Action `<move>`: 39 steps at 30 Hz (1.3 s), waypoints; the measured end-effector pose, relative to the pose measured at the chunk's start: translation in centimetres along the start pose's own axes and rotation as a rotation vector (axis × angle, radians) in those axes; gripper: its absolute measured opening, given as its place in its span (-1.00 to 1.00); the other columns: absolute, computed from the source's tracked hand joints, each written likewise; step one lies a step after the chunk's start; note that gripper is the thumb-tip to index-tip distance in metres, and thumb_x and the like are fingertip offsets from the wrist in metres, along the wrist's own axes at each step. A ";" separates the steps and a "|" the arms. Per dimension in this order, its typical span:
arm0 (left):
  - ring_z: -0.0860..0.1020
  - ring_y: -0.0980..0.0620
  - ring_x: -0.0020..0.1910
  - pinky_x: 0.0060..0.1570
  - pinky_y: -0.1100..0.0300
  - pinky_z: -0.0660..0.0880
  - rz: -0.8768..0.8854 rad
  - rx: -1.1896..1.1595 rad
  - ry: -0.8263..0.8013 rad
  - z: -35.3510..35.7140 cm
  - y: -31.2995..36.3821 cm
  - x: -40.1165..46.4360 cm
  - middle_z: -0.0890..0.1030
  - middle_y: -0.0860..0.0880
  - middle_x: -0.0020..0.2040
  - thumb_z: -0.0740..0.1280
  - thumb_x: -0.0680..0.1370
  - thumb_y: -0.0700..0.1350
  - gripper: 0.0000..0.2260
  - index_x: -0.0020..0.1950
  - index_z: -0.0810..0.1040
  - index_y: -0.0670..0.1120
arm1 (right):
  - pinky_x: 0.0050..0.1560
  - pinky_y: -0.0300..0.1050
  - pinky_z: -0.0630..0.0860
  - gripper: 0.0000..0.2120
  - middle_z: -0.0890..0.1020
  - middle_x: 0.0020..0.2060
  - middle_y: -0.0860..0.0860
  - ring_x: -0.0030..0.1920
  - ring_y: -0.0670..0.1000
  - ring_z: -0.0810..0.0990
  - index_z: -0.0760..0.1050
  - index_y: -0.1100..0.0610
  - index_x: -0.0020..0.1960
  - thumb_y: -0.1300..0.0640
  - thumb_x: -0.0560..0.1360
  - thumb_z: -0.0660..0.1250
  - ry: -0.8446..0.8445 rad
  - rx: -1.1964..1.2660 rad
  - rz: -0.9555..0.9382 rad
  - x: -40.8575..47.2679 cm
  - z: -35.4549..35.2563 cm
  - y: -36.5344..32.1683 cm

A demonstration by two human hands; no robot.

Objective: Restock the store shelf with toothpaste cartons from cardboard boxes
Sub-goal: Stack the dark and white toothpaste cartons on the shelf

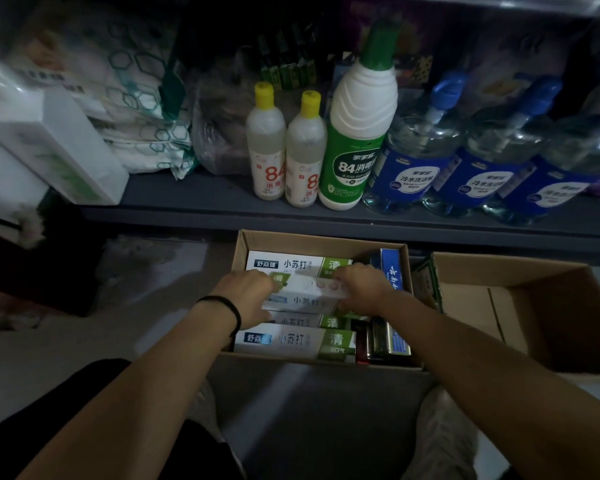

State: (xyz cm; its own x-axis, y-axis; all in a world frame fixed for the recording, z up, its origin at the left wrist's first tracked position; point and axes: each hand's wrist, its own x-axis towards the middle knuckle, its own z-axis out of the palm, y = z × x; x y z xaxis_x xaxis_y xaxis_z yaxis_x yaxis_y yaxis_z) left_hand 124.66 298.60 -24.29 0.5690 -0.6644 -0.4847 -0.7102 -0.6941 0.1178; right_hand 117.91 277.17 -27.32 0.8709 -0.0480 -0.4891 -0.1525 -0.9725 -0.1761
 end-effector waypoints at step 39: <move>0.51 -0.04 0.06 -0.07 0.17 0.44 0.053 -0.147 -0.329 4.1 3.9 4.9 0.53 -0.05 0.12 0.52 0.37 -0.03 -0.59 0.16 0.50 -0.07 | -0.05 -0.10 0.48 -0.53 0.61 0.03 0.00 0.02 0.02 0.55 0.53 0.06 0.17 -0.03 0.32 0.52 0.140 0.001 0.005 -1.0 -7.7 3.6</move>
State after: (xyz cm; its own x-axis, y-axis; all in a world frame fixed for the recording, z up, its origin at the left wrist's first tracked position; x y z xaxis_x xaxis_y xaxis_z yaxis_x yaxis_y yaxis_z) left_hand 122.98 293.82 -29.73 0.3516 -0.5924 -0.7249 -0.6542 -0.7094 0.2623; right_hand 120.07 271.92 -20.89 0.9266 -0.0846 -0.3664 -0.1577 -0.9720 -0.1744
